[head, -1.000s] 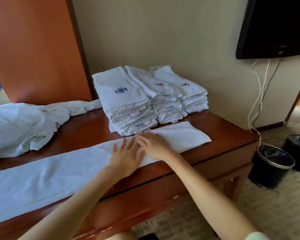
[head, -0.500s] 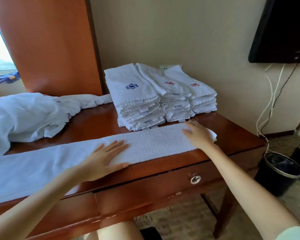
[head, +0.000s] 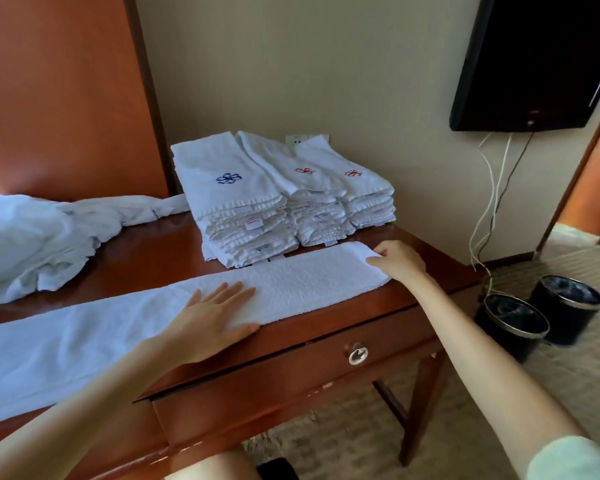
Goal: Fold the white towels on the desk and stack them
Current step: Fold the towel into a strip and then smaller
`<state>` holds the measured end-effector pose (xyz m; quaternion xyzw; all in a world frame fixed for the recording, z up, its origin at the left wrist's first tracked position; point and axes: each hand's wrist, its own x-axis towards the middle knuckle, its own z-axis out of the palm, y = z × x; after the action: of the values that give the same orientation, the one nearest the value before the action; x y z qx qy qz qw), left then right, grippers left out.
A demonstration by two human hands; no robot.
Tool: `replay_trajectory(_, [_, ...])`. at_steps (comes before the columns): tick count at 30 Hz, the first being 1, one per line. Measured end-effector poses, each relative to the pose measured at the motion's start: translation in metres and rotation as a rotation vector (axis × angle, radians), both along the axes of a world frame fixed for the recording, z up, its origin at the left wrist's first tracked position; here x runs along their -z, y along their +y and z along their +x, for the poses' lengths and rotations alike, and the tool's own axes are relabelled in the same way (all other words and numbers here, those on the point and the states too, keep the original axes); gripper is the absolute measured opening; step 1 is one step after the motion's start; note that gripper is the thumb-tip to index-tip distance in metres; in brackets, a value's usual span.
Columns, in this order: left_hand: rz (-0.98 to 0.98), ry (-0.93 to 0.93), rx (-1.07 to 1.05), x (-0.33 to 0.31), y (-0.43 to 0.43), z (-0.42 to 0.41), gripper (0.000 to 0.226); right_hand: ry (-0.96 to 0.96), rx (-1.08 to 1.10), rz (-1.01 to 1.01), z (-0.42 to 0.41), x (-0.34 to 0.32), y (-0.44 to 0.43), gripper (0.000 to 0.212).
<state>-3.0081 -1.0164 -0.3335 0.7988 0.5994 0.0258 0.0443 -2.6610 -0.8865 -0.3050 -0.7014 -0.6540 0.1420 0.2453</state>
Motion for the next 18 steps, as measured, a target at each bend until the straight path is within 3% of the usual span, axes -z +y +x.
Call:
replay_trajectory(3, [-0.019, 0.023, 0.004, -0.002, 0.001, 0.0, 0.085, 0.142, -0.044, -0.128, -0.001, -0.001, 0.009, 0.053])
replay_trajectory(6, [-0.023, 0.011, 0.017, -0.005, 0.001, 0.002, 0.082, 0.275, -0.042, -0.189, -0.008, -0.003, 0.014, 0.028])
replay_trajectory(10, [-0.04, -0.189, -0.026, -0.006, -0.001, -0.012, 0.063, 0.388, 0.022, -0.065, 0.001, 0.005, 0.018, 0.05])
replay_trajectory(13, [-0.072, -0.09, -0.104, -0.004, -0.002, -0.033, 0.056, 0.125, 0.053, -0.048, 0.015, 0.012, 0.011, 0.022])
replay_trajectory(15, [-0.127, -0.04, -0.11, -0.005, -0.004, -0.037, 0.062, -0.12, 0.079, -0.085, 0.009, 0.007, 0.005, 0.026])
replay_trajectory(18, [-0.103, -0.092, -0.152, -0.007, -0.01, -0.043, 0.069, -0.432, 0.075, 0.002, -0.021, -0.007, 0.001, 0.053])
